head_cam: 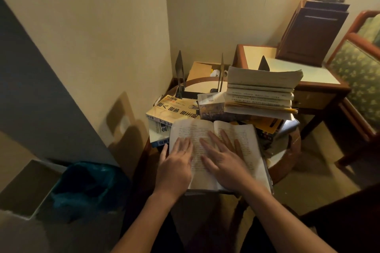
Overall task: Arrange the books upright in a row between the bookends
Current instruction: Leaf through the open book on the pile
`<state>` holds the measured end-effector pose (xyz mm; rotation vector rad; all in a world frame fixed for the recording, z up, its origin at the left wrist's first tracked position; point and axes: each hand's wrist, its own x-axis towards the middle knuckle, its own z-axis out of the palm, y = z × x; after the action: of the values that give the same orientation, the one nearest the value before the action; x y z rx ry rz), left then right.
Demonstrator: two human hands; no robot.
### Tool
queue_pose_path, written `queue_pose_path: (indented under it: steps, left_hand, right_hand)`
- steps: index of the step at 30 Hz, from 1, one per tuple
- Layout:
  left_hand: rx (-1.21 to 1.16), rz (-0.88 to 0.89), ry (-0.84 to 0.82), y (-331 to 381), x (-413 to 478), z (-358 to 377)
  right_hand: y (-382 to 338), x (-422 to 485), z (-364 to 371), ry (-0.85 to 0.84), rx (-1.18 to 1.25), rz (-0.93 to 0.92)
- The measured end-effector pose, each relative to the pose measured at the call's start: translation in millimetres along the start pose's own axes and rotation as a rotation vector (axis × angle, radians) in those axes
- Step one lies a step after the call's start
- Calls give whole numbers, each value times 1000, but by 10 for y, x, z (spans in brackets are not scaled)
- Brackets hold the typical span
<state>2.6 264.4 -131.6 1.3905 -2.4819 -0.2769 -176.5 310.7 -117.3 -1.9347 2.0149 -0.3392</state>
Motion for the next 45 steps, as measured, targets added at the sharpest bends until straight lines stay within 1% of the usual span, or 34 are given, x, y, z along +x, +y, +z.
queue_pose_path:
  steps: [5,11,14,21,26,32,39,42,45]
  left_hand:
    - [55,-46,-60,42,243,-81]
    - [42,-82,-144,86,607,-146]
    - [15,-93,-139,108,544,-151]
    - [-28,-72,-77,176,-74,-70]
    - [-53,-64,-43,206,-280,20]
    - [-80,-59,-50,87,-27,5]
    - [-106,-94,-123,-23,514,-129]
    - [-124,-104,-154,-61,556,-131]
    - [-161,-103,-151,-88,394,-97]
  right_hand:
    - [29,19,15,-15,-31,-16]
    - [7,20,3,-18,-32,0]
    - [-12,4,-15,-24,-26,5]
    - [-16,22,31,-13,-46,11]
    - [-17,19,38,-9,-63,18]
    - [-19,26,32,-19,-38,14]
    - [-31,12,-4,-39,-23,5]
    - [-30,5,-11,-32,-22,3]
    - [-31,0,-16,-28,-20,1]
